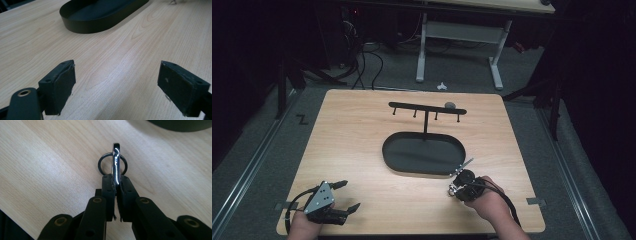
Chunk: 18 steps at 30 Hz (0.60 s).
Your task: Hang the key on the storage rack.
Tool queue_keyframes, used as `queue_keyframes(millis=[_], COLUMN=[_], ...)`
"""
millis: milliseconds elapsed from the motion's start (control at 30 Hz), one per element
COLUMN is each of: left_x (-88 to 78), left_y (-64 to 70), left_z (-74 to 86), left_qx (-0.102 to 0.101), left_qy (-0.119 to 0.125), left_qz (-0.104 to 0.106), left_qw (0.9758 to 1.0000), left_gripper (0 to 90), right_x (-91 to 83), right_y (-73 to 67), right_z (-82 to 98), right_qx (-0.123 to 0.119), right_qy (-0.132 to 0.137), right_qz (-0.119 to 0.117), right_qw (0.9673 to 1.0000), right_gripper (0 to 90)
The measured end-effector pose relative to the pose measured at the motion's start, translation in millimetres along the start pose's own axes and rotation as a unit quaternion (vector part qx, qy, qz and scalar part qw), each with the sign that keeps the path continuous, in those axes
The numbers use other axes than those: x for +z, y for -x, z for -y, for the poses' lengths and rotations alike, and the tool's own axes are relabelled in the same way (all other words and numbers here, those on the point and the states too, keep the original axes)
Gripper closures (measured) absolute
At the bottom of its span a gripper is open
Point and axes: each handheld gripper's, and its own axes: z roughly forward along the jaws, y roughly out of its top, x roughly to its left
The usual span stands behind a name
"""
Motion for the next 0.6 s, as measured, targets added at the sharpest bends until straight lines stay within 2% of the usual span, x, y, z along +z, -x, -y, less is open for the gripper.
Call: queue_keyframes(millis=[67, 133, 267, 367, 400, 600], left_x=[-0.1, 0.2, -0.2, -0.8, -0.6, -0.2], left_y=[0.1, 0.4, 0.5, 0.6, 0.8, 1.6], left_z=[0.0, 0.0, 0.0, 0.2, 0.3, 0.1], left_qx=[0.0, 0.001, 0.001, 0.001, 0.001, 0.002], left_qy=[-0.001, -0.001, -0.001, 0.0, 0.001, -0.001], left_qz=[0.0, 0.001, 0.0, 0.0, 0.0, 0.002], left_qw=[1.0, 1.0, 1.0, 1.0, 1.0, 1.0], left_gripper=[15.3, 15.3, 15.3, 15.3, 15.3, 15.3], right_x=[-4.3, -11.2, -18.1, -25.7, -28.4, -38.5], right_y=[2.1, 4.0, 7.0, 9.1, 10.0, 15.7], right_z=[0.4, 0.7, 0.0, -0.5, -0.3, -0.1], right_qx=[0.001, 0.014, 0.018, 0.031, 0.043, 0.055], right_qy=[0.003, 0.003, 0.006, 0.009, 0.01, 0.012], right_qz=[-0.001, 0.002, 0.003, 0.008, 0.008, 0.01], right_qw=[1.0, 0.9999, 0.9998, 0.9994, 0.999, 0.9984], right_gripper=[84.7, 84.7, 84.7, 84.7, 84.7, 84.7])
